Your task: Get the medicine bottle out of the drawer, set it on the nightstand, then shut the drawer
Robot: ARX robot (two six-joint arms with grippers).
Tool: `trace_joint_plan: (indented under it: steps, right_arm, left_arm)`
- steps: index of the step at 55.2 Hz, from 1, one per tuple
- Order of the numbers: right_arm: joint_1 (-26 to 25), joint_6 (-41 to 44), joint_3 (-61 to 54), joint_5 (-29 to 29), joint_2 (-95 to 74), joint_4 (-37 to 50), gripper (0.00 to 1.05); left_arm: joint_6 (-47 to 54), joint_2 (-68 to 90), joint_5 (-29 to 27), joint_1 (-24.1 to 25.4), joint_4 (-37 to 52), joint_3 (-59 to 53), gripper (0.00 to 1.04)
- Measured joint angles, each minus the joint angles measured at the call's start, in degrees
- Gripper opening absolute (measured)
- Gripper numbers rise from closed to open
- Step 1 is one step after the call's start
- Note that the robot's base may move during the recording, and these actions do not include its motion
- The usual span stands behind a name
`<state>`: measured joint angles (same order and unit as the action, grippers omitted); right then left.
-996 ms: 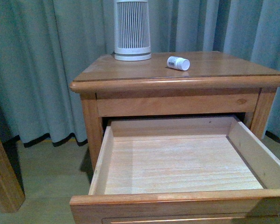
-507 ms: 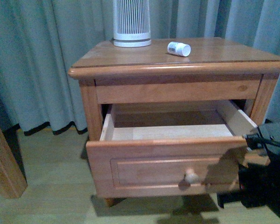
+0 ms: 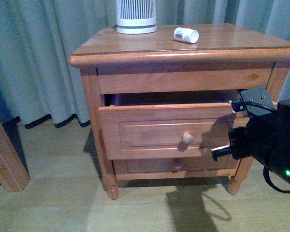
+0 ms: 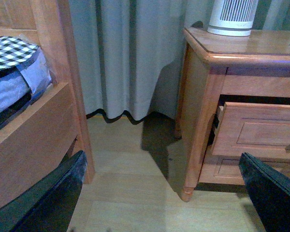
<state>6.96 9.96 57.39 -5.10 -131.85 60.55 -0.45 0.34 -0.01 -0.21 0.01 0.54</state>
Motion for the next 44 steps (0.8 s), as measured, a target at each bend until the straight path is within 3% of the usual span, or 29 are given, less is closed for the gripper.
trace_joint_plan:
  steps: [44]
  right_arm:
    - [-2.45, -2.32, 6.23, 6.6, -2.69, -2.32, 0.22]
  left_arm:
    - [0.0, 0.0, 0.0, 0.0, 0.0, 0.0, 0.98]
